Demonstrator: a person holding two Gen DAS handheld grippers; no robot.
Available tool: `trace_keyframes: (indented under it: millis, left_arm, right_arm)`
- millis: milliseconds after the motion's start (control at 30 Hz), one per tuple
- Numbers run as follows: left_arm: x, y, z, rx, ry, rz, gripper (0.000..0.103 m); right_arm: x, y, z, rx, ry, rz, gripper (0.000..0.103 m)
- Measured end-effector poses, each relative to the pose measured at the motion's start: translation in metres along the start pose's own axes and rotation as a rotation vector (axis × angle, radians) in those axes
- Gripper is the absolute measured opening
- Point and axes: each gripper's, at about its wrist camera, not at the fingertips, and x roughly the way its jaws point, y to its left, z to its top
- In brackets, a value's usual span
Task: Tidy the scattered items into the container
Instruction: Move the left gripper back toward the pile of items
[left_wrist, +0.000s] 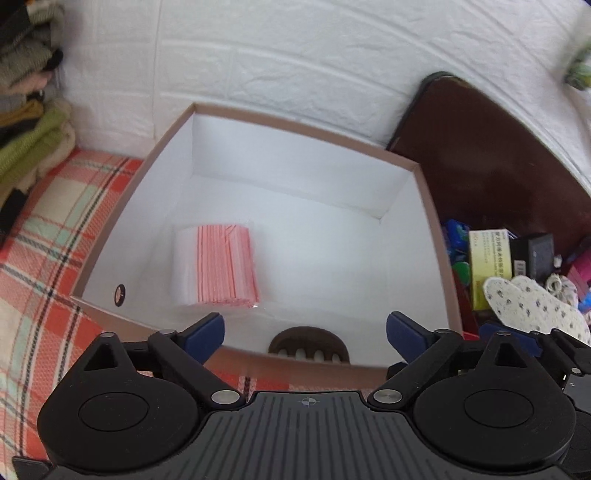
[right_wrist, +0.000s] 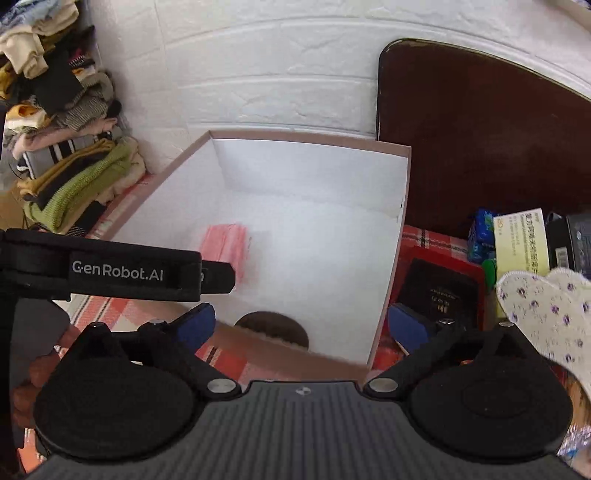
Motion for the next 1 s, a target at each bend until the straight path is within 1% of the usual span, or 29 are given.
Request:
trace_keyframes:
  millis: [133,200,333,500,667,900,1000]
  left_arm:
    - [-0.016,-0.019,-0.023,0.023,0.011,-0.025,0.103]
    - [-0.022,-0.029,-0.038,0.03,0.018,-0.04,0.103]
    - [-0.027,-0.052,-0.071,0.027,0.064,-0.059,0.103]
    - [-0.026,-0.083,-0.104,0.003,0.118,-0.085,0.103]
    - [-0.022,-0.118,-0.13,0.031,0.165,-0.095,0.103]
    - [-0.015,-0.157,-0.149,0.05,0.175,-0.095,0.103]
    - [-0.012,-0.174,-0.156,0.07,0.176,-0.095,0.103]
  right_arm:
    - [-0.022,-0.002,-0.02,0.021,-0.021,0.064,0.102]
    - [-0.033,-0.004,-0.031,0.007,-0.032,0.097,0.103]
    - [-0.054,-0.012,-0.052,-0.031,-0.036,0.148,0.103]
    - [-0.081,-0.034,-0.082,-0.098,-0.035,0.16,0.103]
    - [-0.105,-0.07,-0.112,-0.107,-0.037,0.128,0.103]
    - [-0.123,-0.13,-0.148,-0.028,0.031,0.052,0.103]
    - [-0.123,-0.148,-0.159,-0.004,0.075,0.011,0.103]
